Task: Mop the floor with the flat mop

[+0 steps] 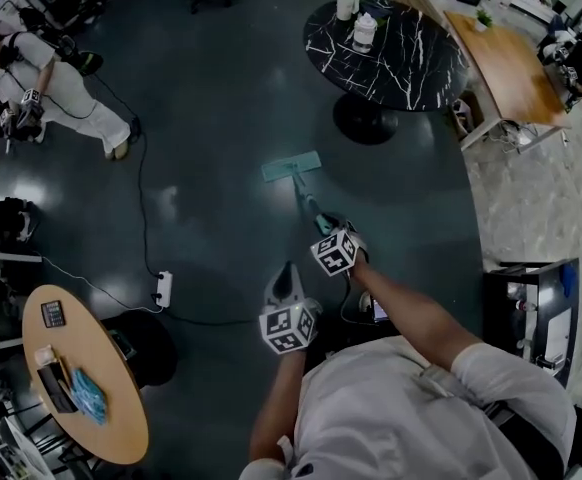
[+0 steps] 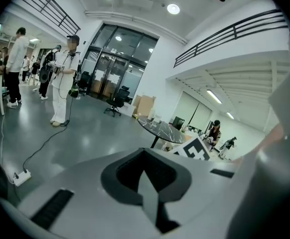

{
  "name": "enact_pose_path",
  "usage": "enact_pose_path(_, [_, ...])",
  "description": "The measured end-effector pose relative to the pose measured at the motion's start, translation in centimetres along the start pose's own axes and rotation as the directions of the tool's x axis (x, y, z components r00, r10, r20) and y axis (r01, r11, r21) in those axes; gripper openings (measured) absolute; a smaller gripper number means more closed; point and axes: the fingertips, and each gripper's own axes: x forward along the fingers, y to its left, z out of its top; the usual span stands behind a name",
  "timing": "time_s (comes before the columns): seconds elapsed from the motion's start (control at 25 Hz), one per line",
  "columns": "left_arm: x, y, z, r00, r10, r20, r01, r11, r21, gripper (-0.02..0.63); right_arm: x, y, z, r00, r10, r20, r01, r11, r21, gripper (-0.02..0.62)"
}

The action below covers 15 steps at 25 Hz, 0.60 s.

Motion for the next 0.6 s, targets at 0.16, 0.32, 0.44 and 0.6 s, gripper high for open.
enact_pose_path(0.16, [-0.6, -0.6, -0.6, 1.000, -0.004, 0.003, 0.004, 1.000, -0.020, 0.005, -1.3, -0.5, -0.5, 1.000, 0.010, -0.007, -0.010, 1.000, 0.002, 0.118])
enact_pose_path(0.32, [-1.1, -2.1, -1.8, 1.000, -0.024, -0.013, 0.023, 0.999, -0.037, 0.005, -5.3, -0.2, -2.8, 0.999, 0.029, -0.033, -0.029, 1.000, 0.001, 0.118])
enact_pose_path(0.44, [-1.9, -3.1, -2.1, 0.999, -0.033, -0.008, 0.033, 0.999, -0.037, 0.005, -9.6, 0.9, -5.5, 0.997, 0.049, -0.056, -0.050, 0.999, -0.011, 0.118])
enact_pose_path(0.6, [-3.0, -4.3, -2.1, 0.999, -0.044, -0.003, 0.044, 0.999, -0.007, 0.005, -15.9, 1.7, -8.9, 0.993, 0.081, -0.091, -0.081, 0.997, 0.002, 0.118])
